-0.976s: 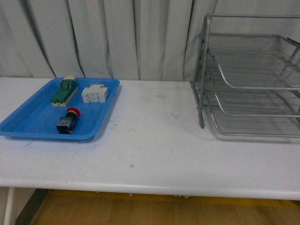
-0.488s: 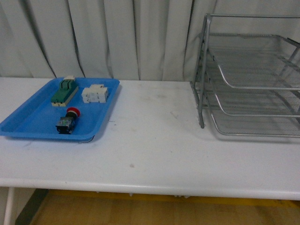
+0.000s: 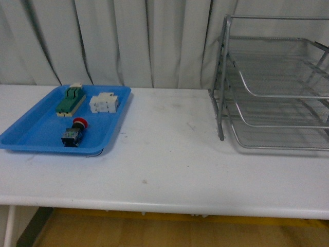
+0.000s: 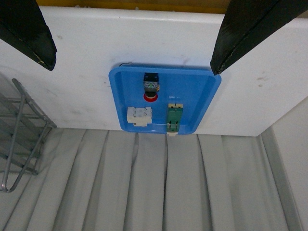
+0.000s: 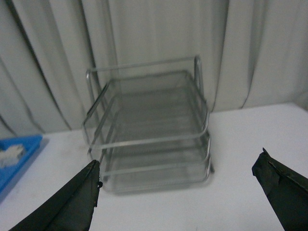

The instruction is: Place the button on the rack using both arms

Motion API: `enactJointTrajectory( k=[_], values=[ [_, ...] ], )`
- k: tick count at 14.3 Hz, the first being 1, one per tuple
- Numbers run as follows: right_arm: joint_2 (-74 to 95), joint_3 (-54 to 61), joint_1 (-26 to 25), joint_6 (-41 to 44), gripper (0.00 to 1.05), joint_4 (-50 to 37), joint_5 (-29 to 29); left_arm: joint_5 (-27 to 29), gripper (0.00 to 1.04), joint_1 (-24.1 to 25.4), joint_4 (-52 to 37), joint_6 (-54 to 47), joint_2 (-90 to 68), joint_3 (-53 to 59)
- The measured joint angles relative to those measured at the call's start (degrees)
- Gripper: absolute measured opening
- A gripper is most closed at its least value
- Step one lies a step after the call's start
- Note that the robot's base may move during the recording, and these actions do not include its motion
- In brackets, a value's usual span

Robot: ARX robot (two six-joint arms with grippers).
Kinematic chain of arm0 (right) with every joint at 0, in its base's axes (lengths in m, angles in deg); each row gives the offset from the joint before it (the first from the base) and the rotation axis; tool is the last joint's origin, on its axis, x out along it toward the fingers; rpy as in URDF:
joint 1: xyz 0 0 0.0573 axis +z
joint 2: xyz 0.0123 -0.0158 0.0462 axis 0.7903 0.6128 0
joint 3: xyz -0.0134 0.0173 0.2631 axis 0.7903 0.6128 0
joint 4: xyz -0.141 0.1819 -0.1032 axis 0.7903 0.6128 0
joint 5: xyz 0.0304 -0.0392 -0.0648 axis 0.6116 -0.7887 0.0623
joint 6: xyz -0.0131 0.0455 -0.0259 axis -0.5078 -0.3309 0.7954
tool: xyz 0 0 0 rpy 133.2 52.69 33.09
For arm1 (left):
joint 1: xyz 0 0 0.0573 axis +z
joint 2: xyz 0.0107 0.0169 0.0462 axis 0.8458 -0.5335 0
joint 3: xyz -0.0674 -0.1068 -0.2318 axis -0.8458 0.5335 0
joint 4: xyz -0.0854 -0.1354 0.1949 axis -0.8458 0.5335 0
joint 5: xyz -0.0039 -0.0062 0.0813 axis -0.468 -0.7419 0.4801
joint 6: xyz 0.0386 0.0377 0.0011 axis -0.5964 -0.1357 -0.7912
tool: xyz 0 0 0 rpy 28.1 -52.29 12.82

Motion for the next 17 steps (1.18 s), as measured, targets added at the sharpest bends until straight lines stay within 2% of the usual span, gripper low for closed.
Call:
enactJointTrajectory(
  k=[2,3,4,6,9,12,14,17],
  values=[
    [20.4,-8.4,-7.9,-3.1,0.98,-17.7,3.5,0.0,0.98,0.0,0.0,0.0,0.0,0.0],
    [28.8,-12.2,-10.4,-6.3,0.98,-23.2,4.0,0.0,0.98,0.0,0.0,0.0,0.0,0.0],
    [40.7,-16.5,-14.0,-13.9,0.98,-33.5,5.0,0.0,0.98,0.0,0.0,0.0,0.0,0.0],
    [55.6,-20.2,-17.5,-28.5,0.98,-45.6,5.0,0.0,0.98,0.0,0.0,0.0,0.0,0.0],
    [69.5,-20.8,-14.9,-54.0,0.98,-55.1,9.2,0.0,0.98,0.0,0.0,0.0,0.0,0.0],
    [80.5,-22.6,-10.0,-81.1,0.98,-55.2,9.2,0.0,0.98,0.0,0.0,0.0,0.0,0.0],
    [85.5,-23.5,-6.9,-90.4,0.98,-54.9,7.3,0.0,0.98,0.0,0.0,0.0,0.0,0.0],
    [90.4,-27.3,-1.4,-93.2,0.98,-55.3,6.3,0.0,0.98,0.0,0.0,0.0,0.0,0.0]
  ],
)
